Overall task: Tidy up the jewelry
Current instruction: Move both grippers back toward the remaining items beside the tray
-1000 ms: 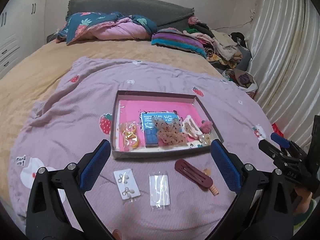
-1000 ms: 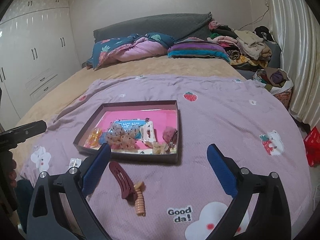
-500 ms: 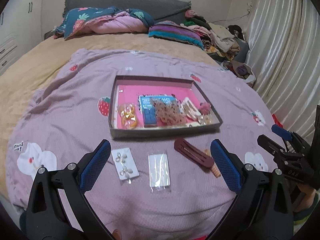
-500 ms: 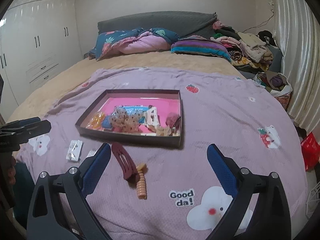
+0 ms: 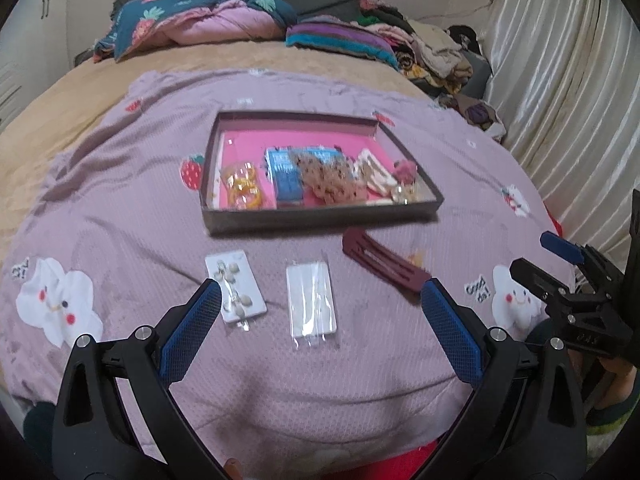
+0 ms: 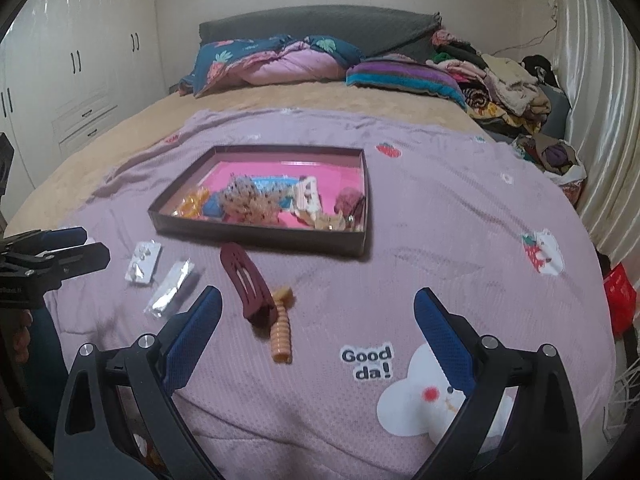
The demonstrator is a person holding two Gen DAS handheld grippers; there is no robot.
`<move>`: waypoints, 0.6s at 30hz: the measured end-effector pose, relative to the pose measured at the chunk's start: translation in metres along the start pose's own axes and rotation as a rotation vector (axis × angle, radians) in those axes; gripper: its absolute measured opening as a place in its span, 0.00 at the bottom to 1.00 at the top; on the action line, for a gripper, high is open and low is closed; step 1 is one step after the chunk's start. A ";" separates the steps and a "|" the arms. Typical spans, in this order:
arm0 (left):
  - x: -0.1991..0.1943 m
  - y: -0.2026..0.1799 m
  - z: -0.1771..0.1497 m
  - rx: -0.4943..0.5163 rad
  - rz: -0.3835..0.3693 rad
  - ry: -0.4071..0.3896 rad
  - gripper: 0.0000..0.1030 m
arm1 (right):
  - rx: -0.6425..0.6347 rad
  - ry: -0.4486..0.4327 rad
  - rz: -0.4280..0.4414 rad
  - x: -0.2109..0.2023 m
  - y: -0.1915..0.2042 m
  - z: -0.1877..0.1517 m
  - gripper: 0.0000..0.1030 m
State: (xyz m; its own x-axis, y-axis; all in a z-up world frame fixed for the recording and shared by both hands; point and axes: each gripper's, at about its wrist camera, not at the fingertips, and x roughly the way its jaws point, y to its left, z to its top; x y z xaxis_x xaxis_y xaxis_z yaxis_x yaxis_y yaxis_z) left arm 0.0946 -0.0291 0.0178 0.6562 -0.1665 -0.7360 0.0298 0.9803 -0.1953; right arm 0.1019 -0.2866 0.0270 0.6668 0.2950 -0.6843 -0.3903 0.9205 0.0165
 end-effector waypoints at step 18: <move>0.031 0.002 -0.039 0.017 -0.063 0.135 0.72 | -0.038 0.102 0.020 0.028 0.006 -0.029 0.93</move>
State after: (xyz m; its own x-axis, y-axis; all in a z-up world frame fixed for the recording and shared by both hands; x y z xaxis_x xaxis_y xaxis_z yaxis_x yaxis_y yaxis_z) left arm 0.0860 -0.0366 -0.0307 0.5455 -0.2390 -0.8033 0.0813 0.9690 -0.2331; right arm 0.0992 -0.2800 -0.0132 0.5916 0.2842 -0.7545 -0.4281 0.9037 0.0048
